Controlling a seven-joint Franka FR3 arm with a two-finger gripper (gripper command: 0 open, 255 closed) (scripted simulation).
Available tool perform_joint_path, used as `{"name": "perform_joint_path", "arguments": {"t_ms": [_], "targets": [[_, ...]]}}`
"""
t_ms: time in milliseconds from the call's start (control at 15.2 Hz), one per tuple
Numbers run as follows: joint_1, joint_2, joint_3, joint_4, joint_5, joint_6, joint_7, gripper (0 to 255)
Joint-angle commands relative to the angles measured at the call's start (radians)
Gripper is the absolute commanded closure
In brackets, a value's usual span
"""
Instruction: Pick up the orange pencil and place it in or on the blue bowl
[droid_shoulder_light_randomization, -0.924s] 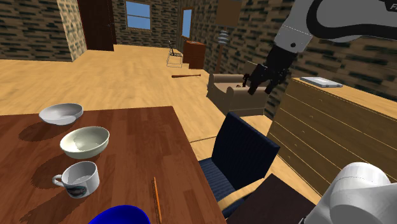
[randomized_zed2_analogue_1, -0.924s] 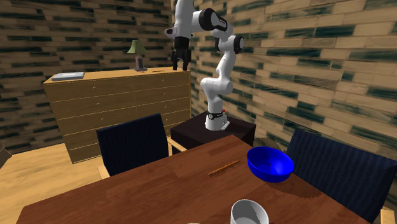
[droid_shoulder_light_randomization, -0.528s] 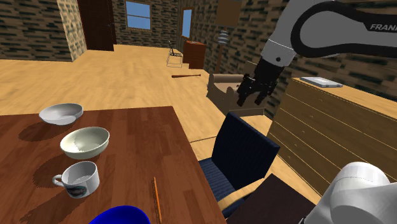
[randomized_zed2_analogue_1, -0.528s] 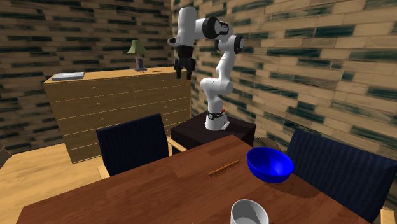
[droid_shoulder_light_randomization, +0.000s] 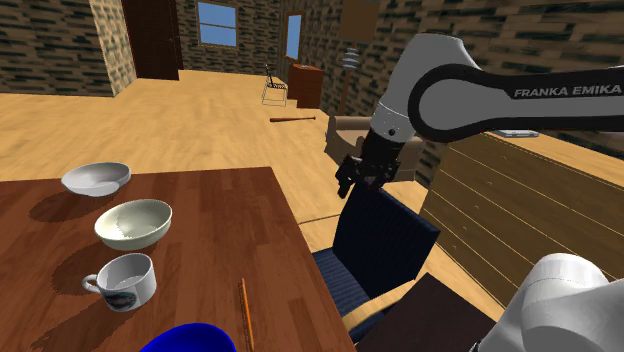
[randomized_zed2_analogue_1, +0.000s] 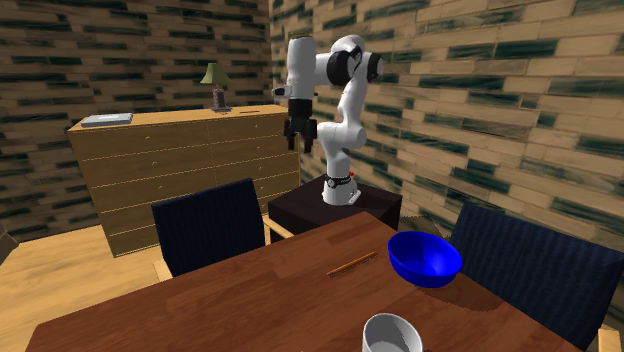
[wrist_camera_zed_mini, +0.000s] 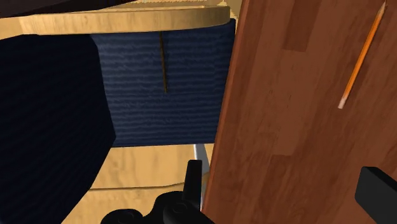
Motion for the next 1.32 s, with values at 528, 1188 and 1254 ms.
{"name": "perform_joint_path", "arguments": {"t_ms": [528,1188,1254], "targets": [[0.052,0.256,0.132,-0.031,0.089,0.283,0.149,0],[0.086,0.610,0.252,0.067,0.072,0.541,0.331,0],[0.091,0.649,0.260,0.084,0.059,0.563,0.355,0]]}}
